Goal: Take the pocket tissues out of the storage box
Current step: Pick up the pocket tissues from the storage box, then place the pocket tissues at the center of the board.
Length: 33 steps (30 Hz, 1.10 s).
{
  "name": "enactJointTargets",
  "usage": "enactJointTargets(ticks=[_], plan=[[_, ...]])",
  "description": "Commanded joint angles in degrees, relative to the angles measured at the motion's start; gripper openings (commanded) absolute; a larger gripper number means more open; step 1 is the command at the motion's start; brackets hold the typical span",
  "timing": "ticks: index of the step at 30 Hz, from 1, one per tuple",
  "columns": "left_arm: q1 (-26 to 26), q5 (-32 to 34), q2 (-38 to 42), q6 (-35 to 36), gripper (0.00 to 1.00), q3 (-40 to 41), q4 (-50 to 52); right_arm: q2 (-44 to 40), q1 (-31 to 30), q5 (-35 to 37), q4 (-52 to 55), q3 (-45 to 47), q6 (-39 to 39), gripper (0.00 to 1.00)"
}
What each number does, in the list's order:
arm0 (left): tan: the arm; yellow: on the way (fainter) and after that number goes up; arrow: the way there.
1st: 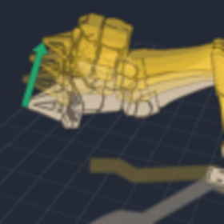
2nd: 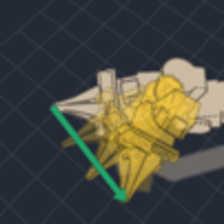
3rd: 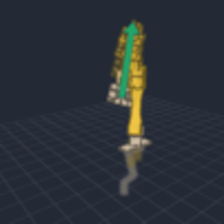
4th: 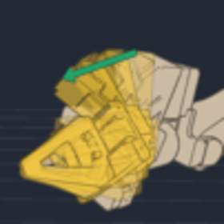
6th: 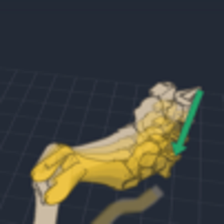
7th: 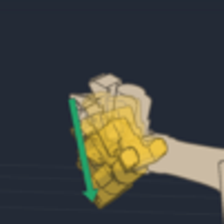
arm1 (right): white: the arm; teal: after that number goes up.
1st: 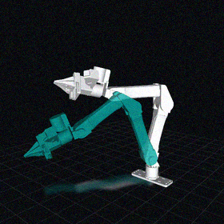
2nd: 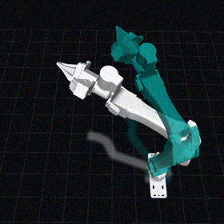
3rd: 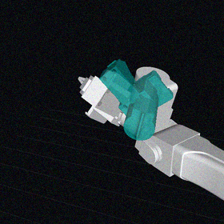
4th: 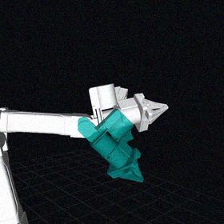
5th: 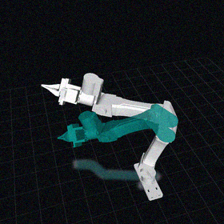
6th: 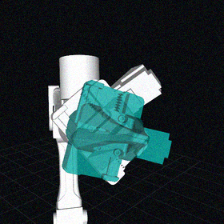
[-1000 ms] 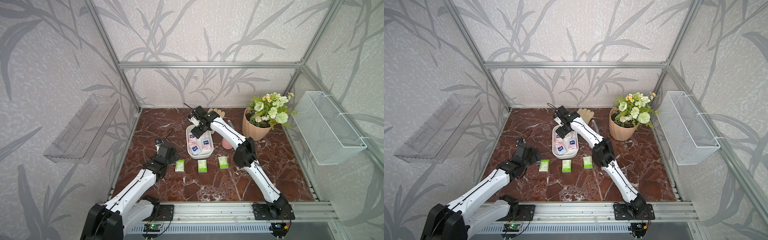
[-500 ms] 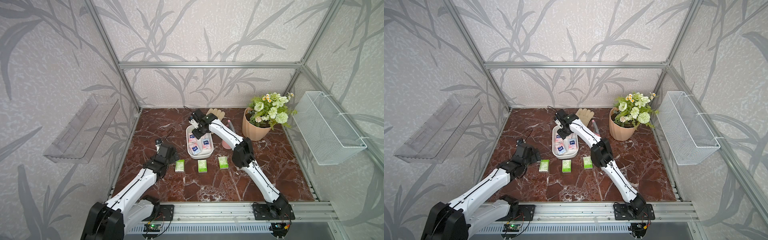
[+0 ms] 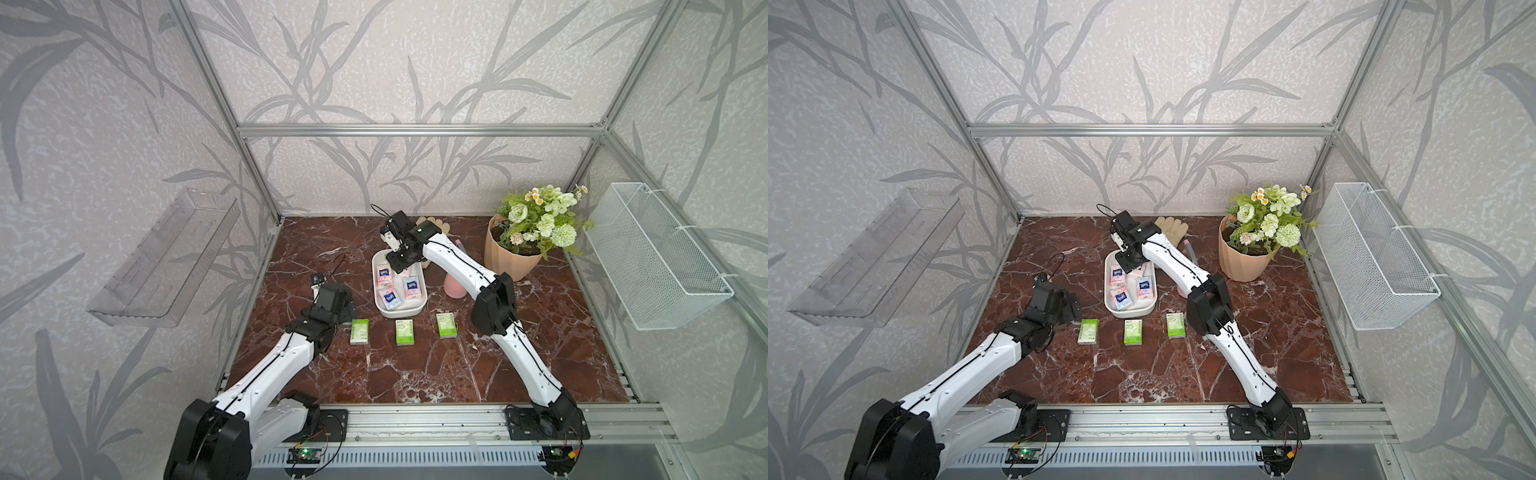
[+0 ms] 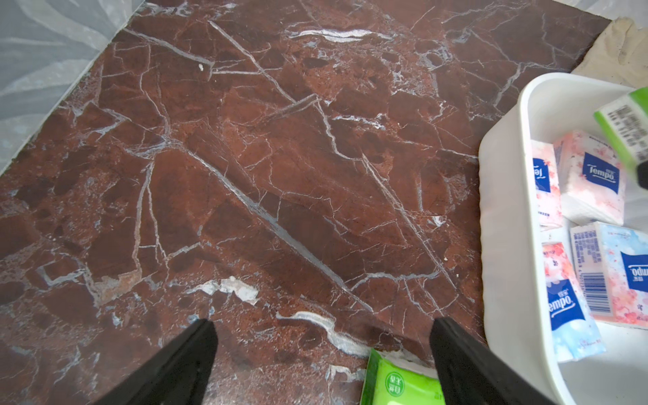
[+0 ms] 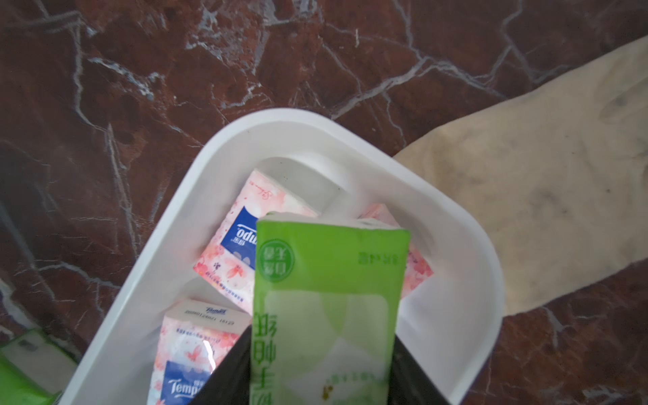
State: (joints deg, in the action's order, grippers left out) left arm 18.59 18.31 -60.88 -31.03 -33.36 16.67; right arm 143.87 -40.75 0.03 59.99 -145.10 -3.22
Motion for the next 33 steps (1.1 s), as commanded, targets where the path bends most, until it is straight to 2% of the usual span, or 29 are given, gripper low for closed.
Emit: enactJointTargets(ticks=[1, 8, 18, 21, 26, 33], plan=[[-0.64, -0.19, -1.17, 1.94, 1.0, -2.46, -1.11, -7.71, -1.46, 1.4, 0.41, 3.57, -2.96, 0.53], [-1.0, -1.84, -3.6, 2.37, 1.0, -3.46, -2.64, -22.01, -4.54, 4.8, -4.51, 20.32, -8.21, 0.52], [-1.66, -2.99, -6.41, 3.94, 1.0, -5.17, -3.67, -51.19, -5.2, 10.98, -11.97, 56.07, -19.38, 0.52], [-1.84, -3.21, -7.38, 4.28, 1.0, -5.95, -3.75, -57.56, -5.12, 13.35, -11.97, 64.62, -21.89, 0.52], [-2.1, -3.86, -9.11, 5.08, 1.0, -7.49, -3.4, -63.82, -4.6, 16.85, -11.08, 74.9, -25.23, 0.52], [-2.15, -4.59, -11.29, 5.77, 1.0, -9.22, -2.95, -67.61, -1.46, 17.96, -14.11, 86.2, -29.17, 0.52]])
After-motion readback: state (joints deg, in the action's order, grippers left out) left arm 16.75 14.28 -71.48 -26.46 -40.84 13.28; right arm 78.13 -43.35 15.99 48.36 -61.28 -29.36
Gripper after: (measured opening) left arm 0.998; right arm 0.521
